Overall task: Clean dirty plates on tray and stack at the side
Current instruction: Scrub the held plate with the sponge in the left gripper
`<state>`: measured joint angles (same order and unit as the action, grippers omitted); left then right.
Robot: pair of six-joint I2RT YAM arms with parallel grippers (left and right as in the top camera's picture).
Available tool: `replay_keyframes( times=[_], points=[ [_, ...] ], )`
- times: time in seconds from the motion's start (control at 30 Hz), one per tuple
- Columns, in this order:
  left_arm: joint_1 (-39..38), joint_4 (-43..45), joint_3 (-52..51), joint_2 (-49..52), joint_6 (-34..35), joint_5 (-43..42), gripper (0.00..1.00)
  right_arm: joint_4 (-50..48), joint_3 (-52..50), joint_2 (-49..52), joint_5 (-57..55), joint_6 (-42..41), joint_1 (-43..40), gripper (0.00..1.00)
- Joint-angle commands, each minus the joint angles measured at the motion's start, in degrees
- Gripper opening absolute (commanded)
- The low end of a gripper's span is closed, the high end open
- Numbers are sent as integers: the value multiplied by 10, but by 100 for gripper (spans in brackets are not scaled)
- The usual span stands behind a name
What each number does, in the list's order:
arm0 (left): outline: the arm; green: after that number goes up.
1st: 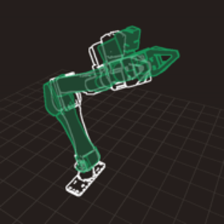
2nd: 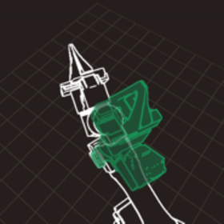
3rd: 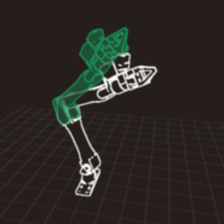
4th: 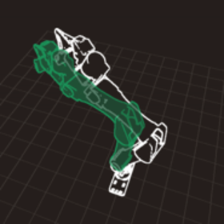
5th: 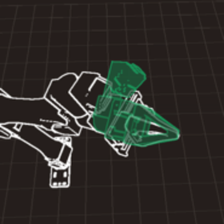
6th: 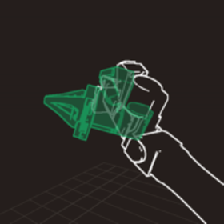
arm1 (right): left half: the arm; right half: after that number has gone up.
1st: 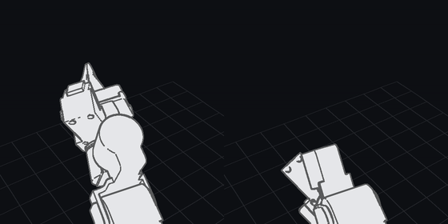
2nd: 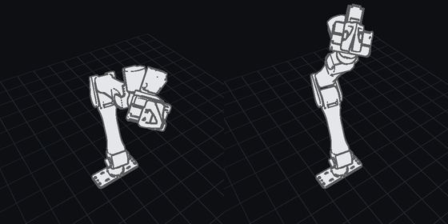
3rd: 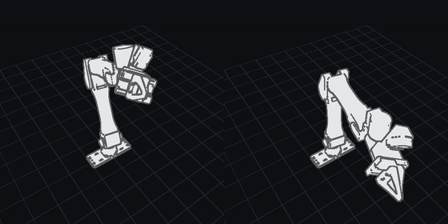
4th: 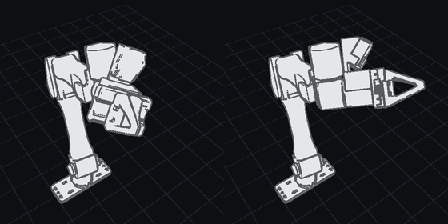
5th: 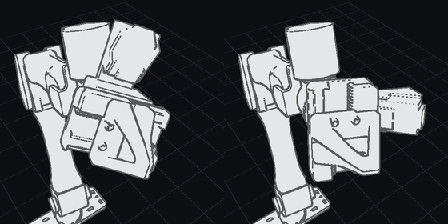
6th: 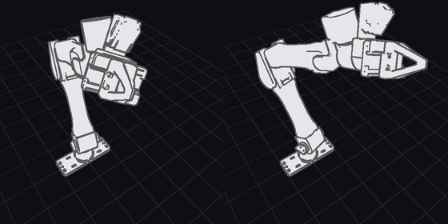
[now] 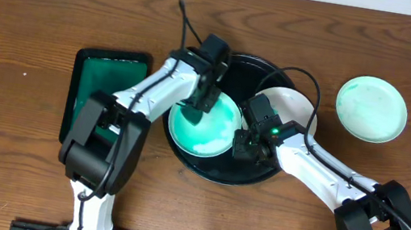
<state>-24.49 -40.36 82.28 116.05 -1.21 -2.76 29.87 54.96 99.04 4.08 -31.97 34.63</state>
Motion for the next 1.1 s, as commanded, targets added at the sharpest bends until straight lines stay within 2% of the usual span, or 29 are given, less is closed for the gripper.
replay_keyframes(
  times=[0.0, 0.17, 0.4, 0.53, 0.73, 0.9, 1.07],
  points=[
    [30, -9, 13, 11, -18, 19, 7, 1, -3, 5, -6, 8, -1, 1],
    [38, -25, 12, 11, -26, 6, 7, 1, -3, 5, -6, 8, -1, 1],
    [24, -29, 12, 12, -55, -141, 7, 1, -3, 5, -6, 8, -1, 1],
    [7, -12, 12, 12, -83, -194, 7, 3, -3, 5, -5, 8, -1, 1],
    [-7, 9, 12, 12, -99, -186, 7, 7, -3, 5, -6, 8, -1, 1],
    [5, 26, 12, 12, -96, -126, 7, 8, -3, 5, -6, 8, -2, 1],
    [25, 41, 12, 12, -143, -122, 7, 10, -3, 5, -6, 8, -2, 1]
  ],
)
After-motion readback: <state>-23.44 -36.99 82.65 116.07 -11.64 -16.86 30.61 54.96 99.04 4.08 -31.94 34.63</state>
